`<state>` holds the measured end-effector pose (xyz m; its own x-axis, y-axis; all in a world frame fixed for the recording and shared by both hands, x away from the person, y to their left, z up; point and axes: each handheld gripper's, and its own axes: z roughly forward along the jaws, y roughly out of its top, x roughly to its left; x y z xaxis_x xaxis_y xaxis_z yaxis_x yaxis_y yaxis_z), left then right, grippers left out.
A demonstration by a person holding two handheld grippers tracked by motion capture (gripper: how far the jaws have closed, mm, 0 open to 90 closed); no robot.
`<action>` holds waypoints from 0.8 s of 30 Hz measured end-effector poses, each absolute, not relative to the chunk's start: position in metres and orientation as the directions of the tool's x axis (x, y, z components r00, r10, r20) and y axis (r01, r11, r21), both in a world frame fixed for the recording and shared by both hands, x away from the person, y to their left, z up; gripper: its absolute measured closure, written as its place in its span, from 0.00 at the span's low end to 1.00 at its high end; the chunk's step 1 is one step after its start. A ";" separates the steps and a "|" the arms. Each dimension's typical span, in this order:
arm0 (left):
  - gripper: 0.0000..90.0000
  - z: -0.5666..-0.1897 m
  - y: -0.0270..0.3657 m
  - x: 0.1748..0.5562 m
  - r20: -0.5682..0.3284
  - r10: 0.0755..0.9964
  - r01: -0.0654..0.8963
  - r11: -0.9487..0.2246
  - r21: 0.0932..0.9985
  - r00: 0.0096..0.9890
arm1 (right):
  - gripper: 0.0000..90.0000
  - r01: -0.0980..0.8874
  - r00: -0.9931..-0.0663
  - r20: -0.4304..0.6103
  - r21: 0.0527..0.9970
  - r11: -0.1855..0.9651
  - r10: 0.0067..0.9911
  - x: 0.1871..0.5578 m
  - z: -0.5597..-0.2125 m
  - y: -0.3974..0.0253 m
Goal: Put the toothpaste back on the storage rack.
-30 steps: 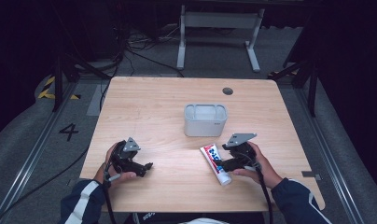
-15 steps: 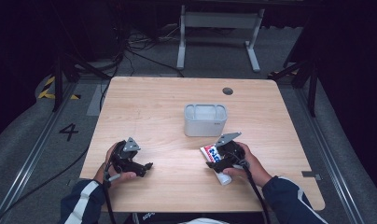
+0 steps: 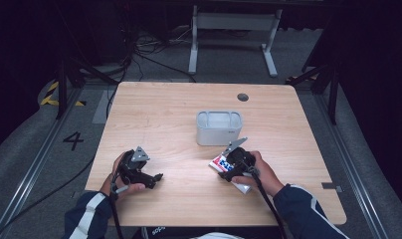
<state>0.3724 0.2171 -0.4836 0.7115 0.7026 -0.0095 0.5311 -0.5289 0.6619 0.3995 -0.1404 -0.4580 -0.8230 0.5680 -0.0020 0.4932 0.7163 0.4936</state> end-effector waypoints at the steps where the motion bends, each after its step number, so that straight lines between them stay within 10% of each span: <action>1: 0.00 -0.484 0.217 0.372 -0.010 0.703 0.531 -0.528 0.662 0.711 | 0.42 0.491 -0.829 0.001 0.479 0.728 0.559 0.400 -0.457 -0.139; 24: 0.00 -0.484 0.217 0.373 -0.014 0.700 0.532 -0.529 0.661 0.714 | 0.43 0.477 -0.854 -0.005 0.391 0.787 0.521 0.413 -0.451 -0.120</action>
